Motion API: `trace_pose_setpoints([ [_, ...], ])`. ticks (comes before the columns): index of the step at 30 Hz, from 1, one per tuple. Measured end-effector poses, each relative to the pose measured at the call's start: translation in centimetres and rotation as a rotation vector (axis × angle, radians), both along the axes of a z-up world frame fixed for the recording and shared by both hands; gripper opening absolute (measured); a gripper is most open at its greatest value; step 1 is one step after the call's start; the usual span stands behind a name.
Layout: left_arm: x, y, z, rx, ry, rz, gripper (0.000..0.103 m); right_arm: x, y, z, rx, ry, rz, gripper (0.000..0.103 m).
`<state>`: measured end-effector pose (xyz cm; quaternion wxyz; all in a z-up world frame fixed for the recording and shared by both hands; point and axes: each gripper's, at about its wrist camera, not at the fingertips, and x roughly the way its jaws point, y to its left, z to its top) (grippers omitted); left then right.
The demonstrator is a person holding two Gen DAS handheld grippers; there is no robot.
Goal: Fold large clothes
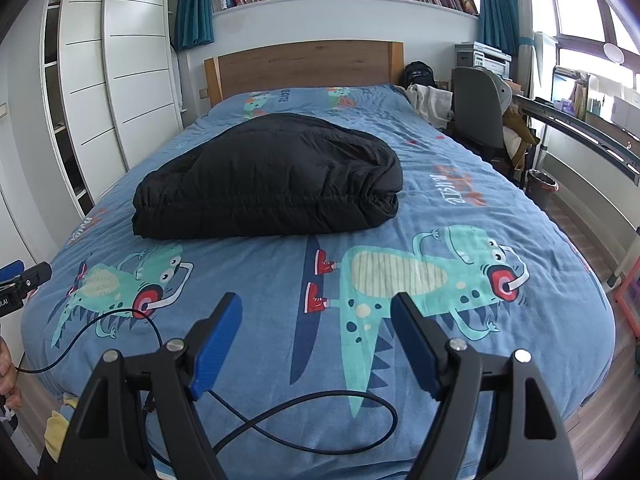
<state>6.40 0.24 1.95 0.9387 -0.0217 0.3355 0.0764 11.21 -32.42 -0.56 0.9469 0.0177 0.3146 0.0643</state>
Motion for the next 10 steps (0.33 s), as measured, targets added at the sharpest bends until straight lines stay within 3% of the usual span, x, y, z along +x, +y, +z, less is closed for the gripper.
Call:
trace_pose_setpoints([
  [10, -0.07, 0.13, 0.01, -0.017, 0.009, -0.007, 0.102, -0.36, -0.48, -0.05, -0.004, -0.005, -0.01, 0.076],
])
